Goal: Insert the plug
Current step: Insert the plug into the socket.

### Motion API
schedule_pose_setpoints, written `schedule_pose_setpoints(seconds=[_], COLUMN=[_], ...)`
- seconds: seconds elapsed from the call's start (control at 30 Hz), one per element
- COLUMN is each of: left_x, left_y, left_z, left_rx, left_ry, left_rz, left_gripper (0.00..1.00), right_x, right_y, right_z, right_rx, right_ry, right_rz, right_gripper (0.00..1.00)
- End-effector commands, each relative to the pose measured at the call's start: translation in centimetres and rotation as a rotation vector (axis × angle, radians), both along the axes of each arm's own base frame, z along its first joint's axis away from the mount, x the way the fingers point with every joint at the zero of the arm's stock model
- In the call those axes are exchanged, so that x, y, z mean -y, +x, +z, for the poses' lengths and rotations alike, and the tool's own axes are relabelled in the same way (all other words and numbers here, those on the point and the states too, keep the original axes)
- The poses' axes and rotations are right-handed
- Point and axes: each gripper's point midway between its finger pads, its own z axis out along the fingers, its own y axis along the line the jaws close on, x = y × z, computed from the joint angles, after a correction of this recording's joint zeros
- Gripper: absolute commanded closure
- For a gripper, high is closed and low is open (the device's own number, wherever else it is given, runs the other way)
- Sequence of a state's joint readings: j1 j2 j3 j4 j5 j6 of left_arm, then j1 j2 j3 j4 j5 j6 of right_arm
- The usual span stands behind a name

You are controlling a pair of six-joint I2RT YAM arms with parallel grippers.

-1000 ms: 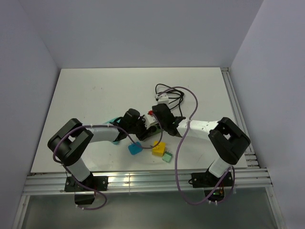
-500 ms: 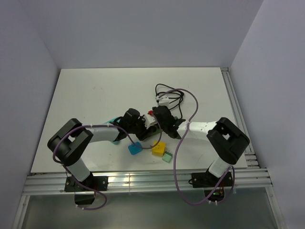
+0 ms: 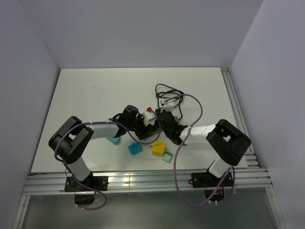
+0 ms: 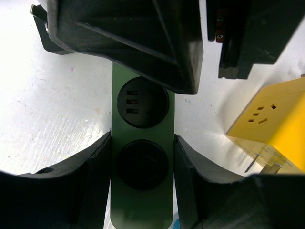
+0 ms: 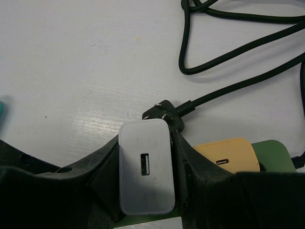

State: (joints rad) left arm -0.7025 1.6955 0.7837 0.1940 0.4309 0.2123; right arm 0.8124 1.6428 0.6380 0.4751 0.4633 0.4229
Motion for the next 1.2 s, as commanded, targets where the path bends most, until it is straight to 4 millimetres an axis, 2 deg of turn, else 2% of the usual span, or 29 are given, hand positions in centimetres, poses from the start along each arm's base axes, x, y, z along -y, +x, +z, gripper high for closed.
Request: schedule_pose_setpoints(seconds=[0.0, 0.07, 0.17, 0.23, 0.4, 0.53, 0.63, 0.67, 0.7, 0.73, 0.77, 0.8, 0.97, 1.17], left_x=[3.4, 3.4, 3.6, 3.3, 3.0, 2.4, 2.6, 3.3, 3.3, 3.4, 4.0, 3.6, 3.5, 3.3], left_y=[0.0, 0.1, -0.7, -0.2, -0.5, 0.2, -0.1, -0.9, -1.0, -1.0, -1.3, -0.8, -0.8, -0.2], left_z=[3.4, 4.1, 4.8, 5.6, 7.0, 8.1, 8.0, 7.9, 6.8, 6.4, 6.6, 5.7, 5.9, 4.5], left_rx=[0.017, 0.084, 0.153, 0.194, 0.246, 0.309, 0.29, 0.254, 0.189, 0.147, 0.098, 0.068, 0.008, -0.041], left_ry=[-0.133, -0.119, -0.121, -0.124, -0.159, -0.157, -0.167, -0.186, -0.179, -0.182, -0.199, -0.189, -0.235, -0.204], left_rz=[-0.079, -0.077, -0.074, -0.047, -0.029, 0.024, 0.021, -0.022, -0.039, -0.055, -0.099, -0.085, -0.107, -0.098], left_gripper=[1.0, 1.0, 1.0, 1.0, 1.0, 1.0, 0.99, 1.0, 1.0, 1.0, 1.0, 0.99, 1.0, 1.0], right_x=[3.8, 3.4, 3.4, 3.4, 4.4, 5.2, 5.6, 4.8, 4.7, 5.0, 4.6, 4.7, 5.2, 5.4], right_y=[-10.6, -10.3, -10.1, -10.1, -11.1, -11.9, -12.7, -12.5, -12.6, -13.2, -13.0, -13.0, -13.4, -14.1], right_z=[-12.3, -12.5, -12.8, -12.9, -14.2, -15.3, -16.0, -15.6, -15.4, -15.6, -15.2, -15.0, -15.1, -16.0], right_rx=[-0.492, -0.511, -0.518, -0.521, -0.535, -0.539, -0.534, -0.505, -0.492, -0.493, -0.475, -0.467, -0.449, -0.462], right_ry=[-0.144, -0.168, -0.18, -0.188, -0.201, -0.228, -0.242, -0.208, -0.19, -0.187, -0.163, -0.16, -0.142, -0.183], right_rz=[0.043, 0.04, 0.04, 0.034, 0.012, -0.019, -0.023, -0.011, -0.008, 0.004, 0.01, 0.009, 0.007, 0.017], right_gripper=[1.0, 1.0, 1.0, 1.0, 1.0, 1.0, 1.0, 1.0, 1.0, 1.0, 1.0, 1.0, 1.0, 1.0])
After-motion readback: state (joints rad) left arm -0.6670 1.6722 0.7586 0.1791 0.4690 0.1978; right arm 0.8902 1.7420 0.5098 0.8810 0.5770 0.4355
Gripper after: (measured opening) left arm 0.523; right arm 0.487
